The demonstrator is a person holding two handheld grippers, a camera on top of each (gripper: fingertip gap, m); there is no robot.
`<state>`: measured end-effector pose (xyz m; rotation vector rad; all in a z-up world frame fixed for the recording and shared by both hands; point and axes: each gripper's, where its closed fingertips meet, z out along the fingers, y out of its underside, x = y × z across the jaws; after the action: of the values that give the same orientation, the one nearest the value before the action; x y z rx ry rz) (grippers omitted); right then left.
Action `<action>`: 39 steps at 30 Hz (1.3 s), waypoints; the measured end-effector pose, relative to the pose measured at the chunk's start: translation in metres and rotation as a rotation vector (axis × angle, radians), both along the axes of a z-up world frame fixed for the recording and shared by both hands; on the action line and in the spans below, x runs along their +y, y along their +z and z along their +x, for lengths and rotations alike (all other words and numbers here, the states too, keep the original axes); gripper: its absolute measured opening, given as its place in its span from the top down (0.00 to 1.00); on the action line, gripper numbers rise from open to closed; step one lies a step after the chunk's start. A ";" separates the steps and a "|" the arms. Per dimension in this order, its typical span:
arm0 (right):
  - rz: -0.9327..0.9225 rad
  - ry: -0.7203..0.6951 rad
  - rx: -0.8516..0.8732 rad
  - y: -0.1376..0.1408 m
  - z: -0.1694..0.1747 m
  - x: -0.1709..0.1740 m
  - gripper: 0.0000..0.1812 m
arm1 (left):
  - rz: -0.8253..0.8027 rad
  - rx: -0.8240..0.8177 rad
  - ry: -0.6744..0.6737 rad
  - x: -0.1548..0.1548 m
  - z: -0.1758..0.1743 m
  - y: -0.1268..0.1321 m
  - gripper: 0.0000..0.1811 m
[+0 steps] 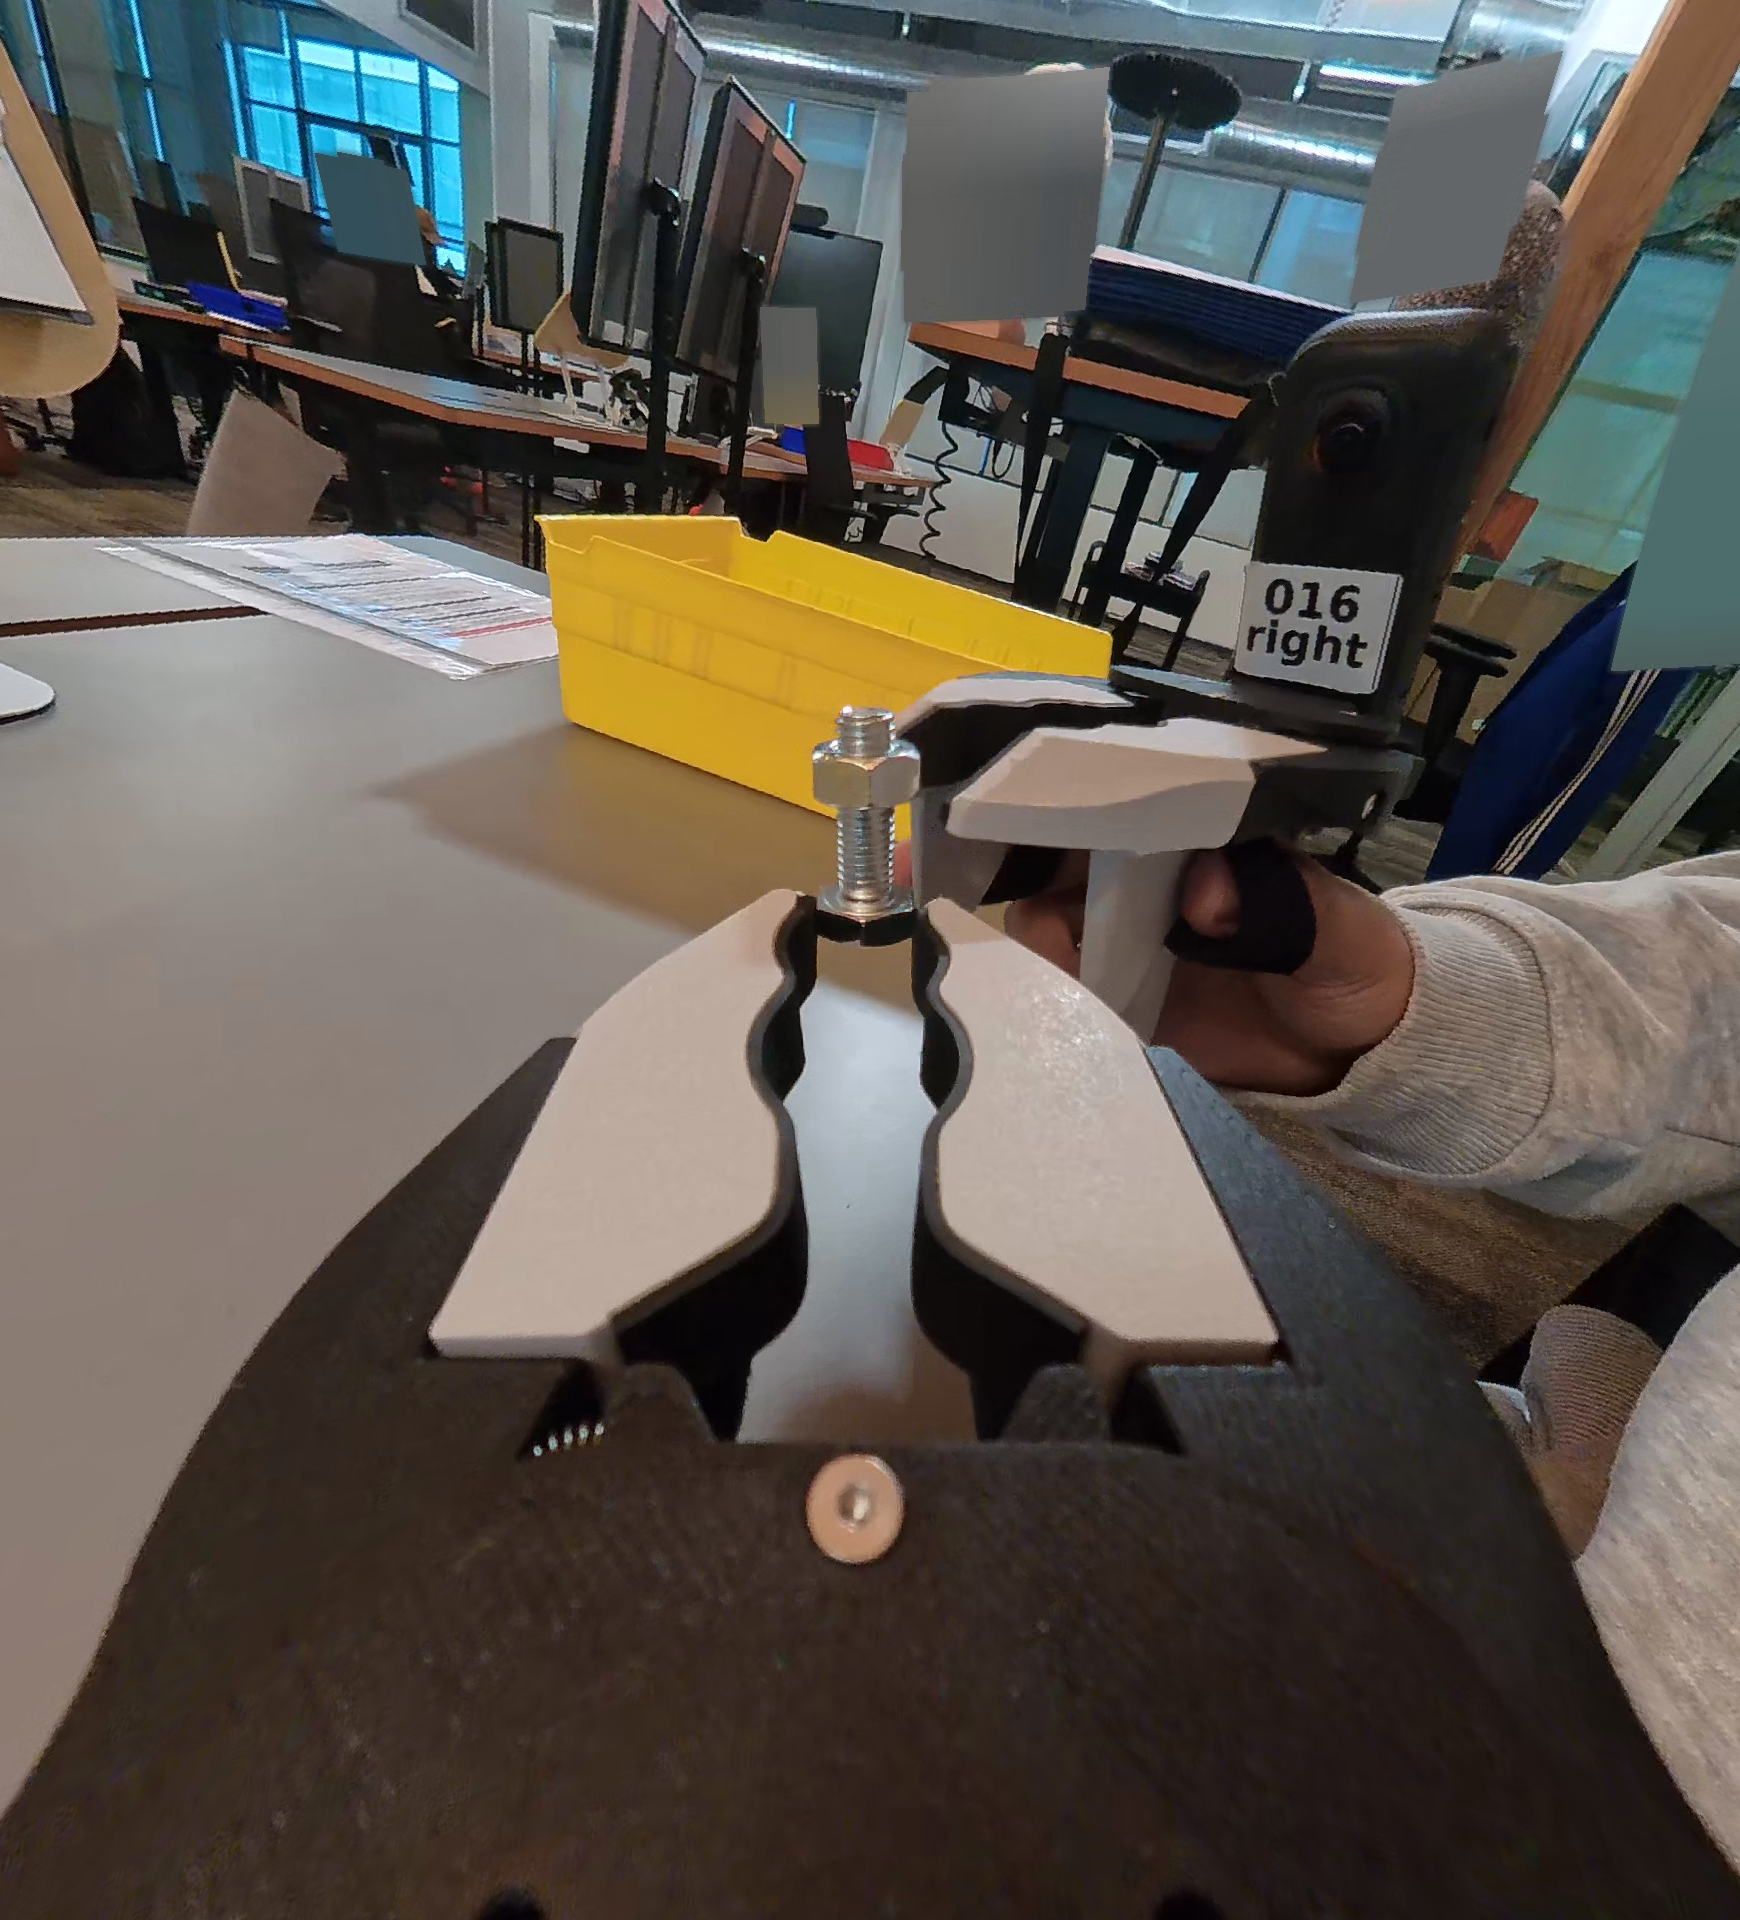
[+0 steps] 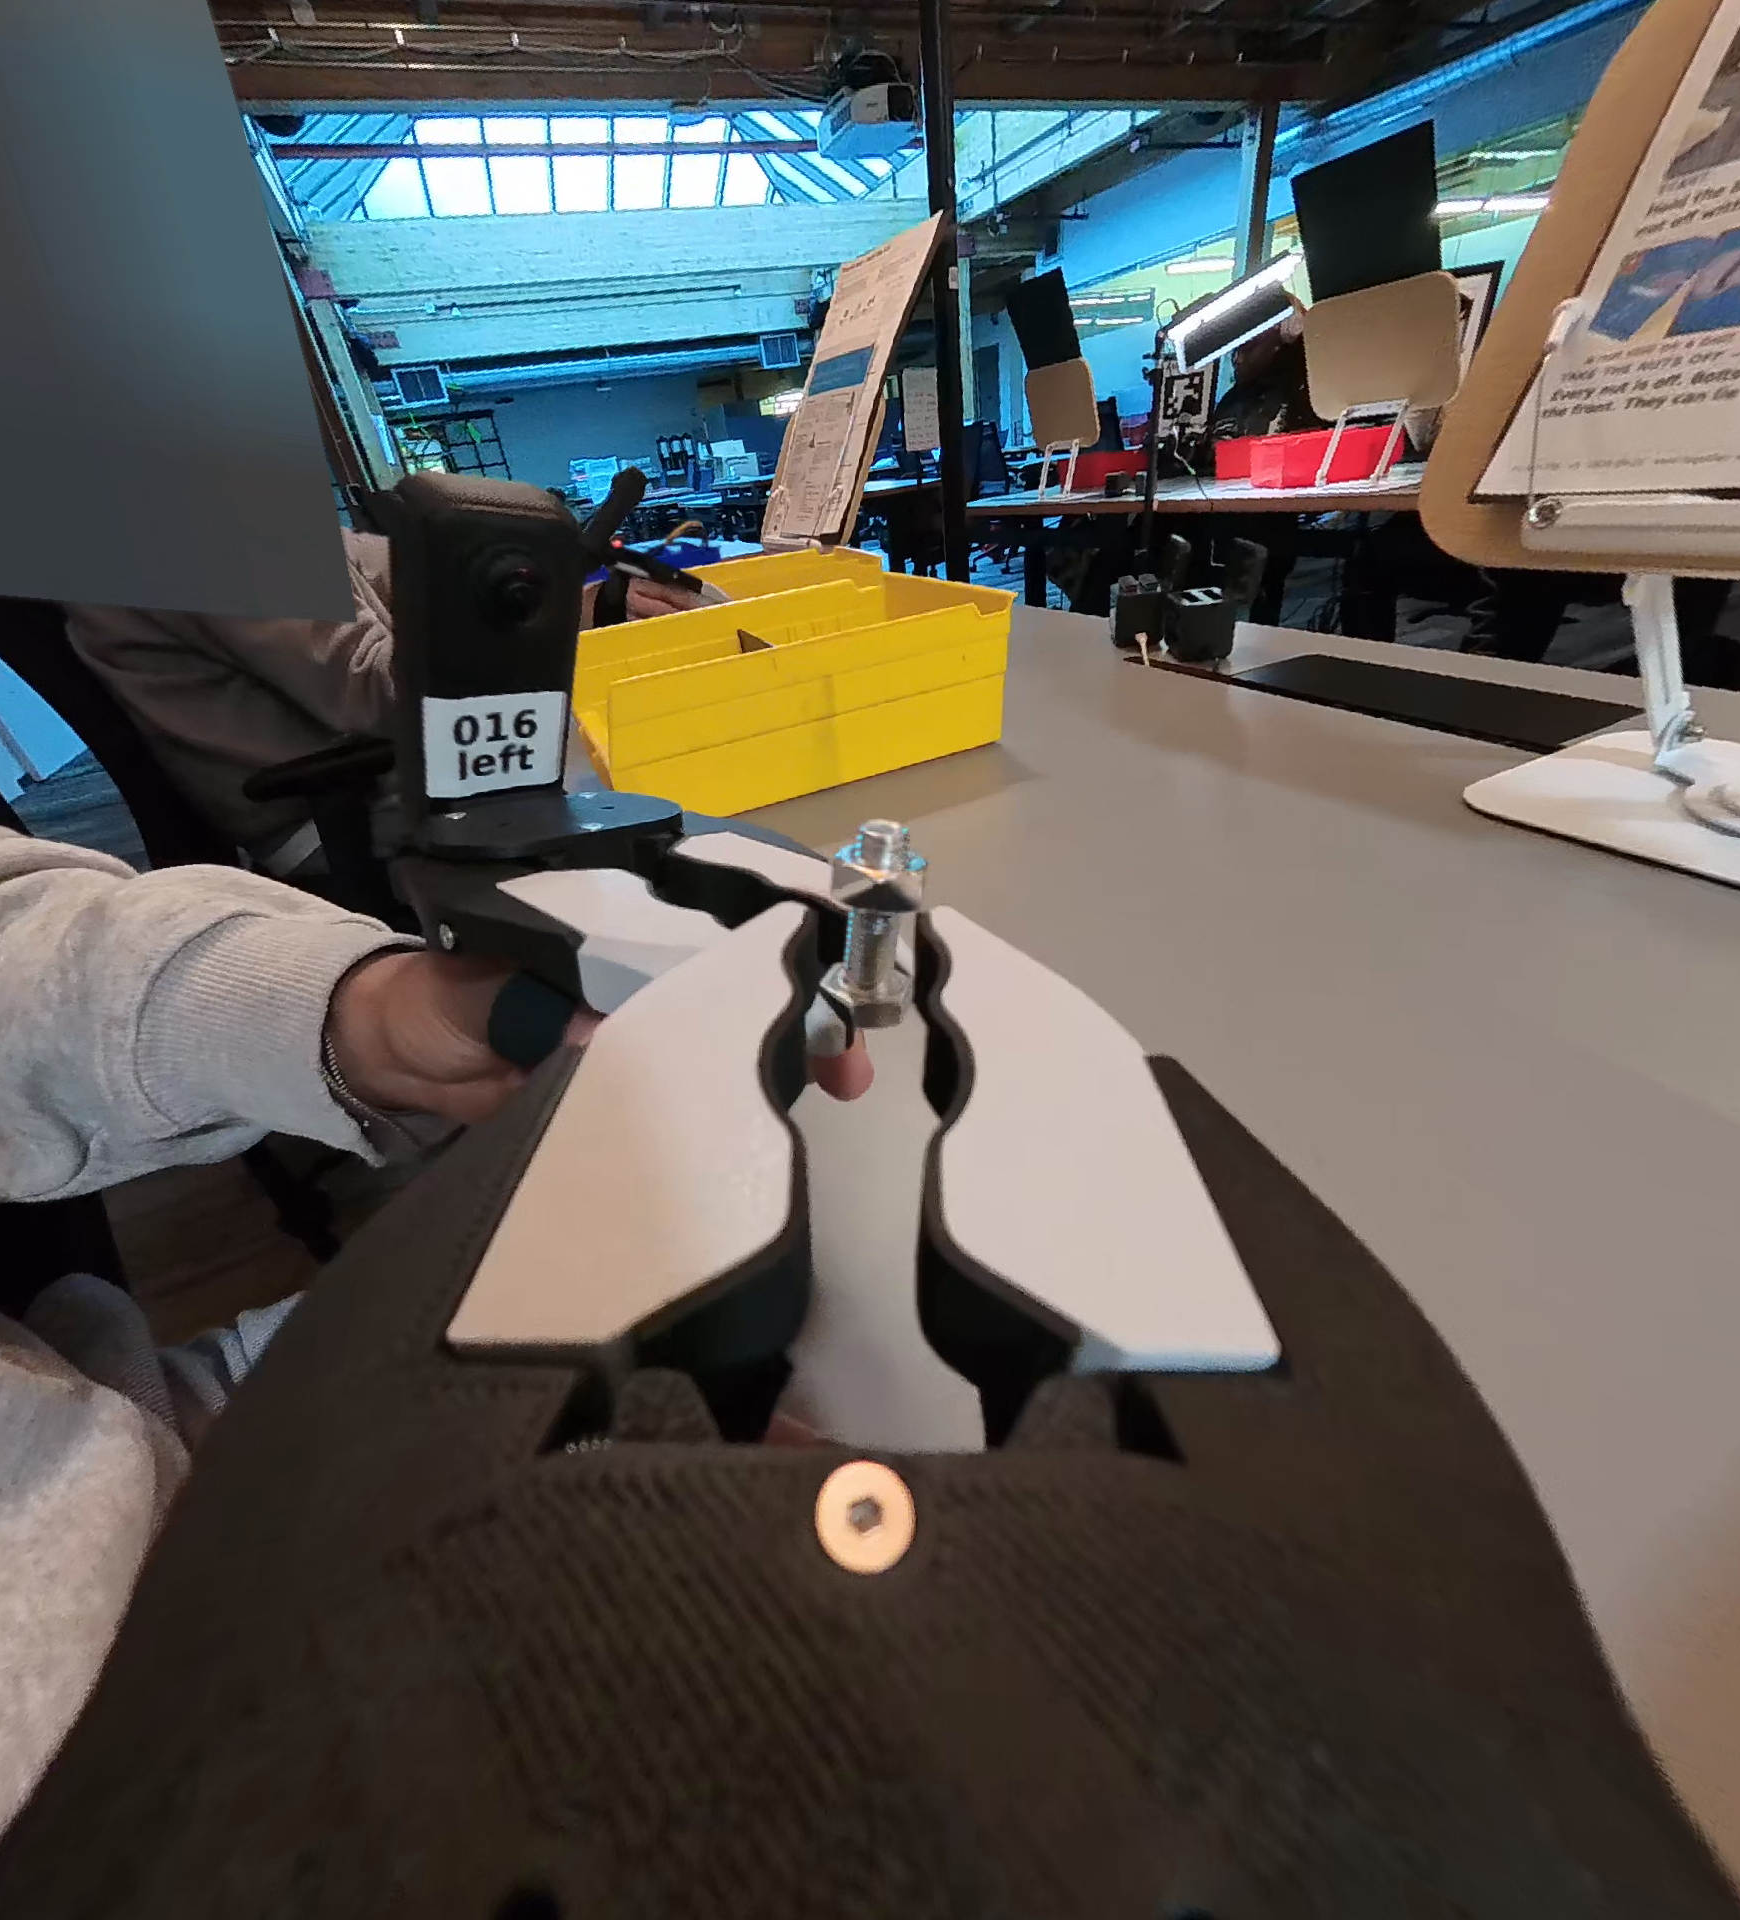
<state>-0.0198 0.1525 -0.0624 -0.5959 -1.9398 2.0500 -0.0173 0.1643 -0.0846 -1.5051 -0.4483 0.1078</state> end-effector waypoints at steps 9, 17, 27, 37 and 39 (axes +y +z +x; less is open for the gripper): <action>-0.024 -0.044 0.032 0.007 -0.002 0.016 0.86 | -0.004 0.028 -0.045 0.013 0.004 0.001 0.90; 0.020 -0.227 -0.009 -0.001 -0.019 0.051 0.93 | 0.002 0.011 -0.063 0.024 0.000 0.001 0.90; -0.004 -0.107 -0.022 -0.001 0.003 0.035 0.93 | 0.047 -0.008 -0.109 0.031 0.003 0.005 0.90; 0.004 -0.095 -0.051 0.005 0.005 0.032 0.95 | 0.089 0.018 -0.102 0.030 0.007 0.013 0.86; 0.024 -0.131 -0.016 0.019 0.001 0.043 0.95 | 0.101 0.001 -0.096 0.027 0.004 0.014 0.85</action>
<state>-0.0191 0.1956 -0.0433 -0.7165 -1.8781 1.9456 -0.0135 0.1912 -0.0710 -1.4245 -0.3751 0.0100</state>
